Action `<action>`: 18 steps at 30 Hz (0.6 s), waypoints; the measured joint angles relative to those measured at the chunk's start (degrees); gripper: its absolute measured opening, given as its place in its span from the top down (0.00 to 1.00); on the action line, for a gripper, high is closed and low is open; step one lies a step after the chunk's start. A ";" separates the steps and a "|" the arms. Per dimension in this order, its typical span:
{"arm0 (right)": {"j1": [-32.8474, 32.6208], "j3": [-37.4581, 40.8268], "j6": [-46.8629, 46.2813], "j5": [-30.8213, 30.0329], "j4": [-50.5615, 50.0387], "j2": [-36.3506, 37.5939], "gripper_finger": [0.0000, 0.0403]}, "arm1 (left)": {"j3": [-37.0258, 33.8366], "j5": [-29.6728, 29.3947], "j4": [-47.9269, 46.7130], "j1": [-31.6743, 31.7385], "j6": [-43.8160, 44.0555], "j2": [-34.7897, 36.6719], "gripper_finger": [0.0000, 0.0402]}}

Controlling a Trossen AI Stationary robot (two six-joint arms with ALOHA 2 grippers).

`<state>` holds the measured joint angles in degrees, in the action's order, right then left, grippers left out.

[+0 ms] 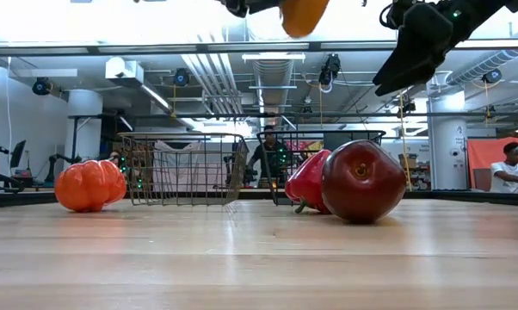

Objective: Sort produce into baskets
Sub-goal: Put the brown potato into the black wire basket

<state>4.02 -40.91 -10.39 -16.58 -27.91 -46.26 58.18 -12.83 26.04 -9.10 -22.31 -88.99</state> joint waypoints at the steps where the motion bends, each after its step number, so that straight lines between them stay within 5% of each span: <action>1: -0.01 0.00 0.00 -0.02 -0.02 0.00 0.19 | -0.88 0.14 2.62 0.00 0.18 0.00 0.40; 12: 0.03 0.00 -3.89 -2.42 1.62 -0.04 0.19 | -6.46 0.59 17.79 0.01 4.57 0.04 0.40; 18: -1.50 3.27 8.35 3.47 17.12 -0.07 0.19 | -8.81 8.62 22.20 4.53 3.87 0.07 0.40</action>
<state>2.52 -37.64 -2.04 -13.11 -10.80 -46.33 49.37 -4.21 48.24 -4.58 -18.43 -88.92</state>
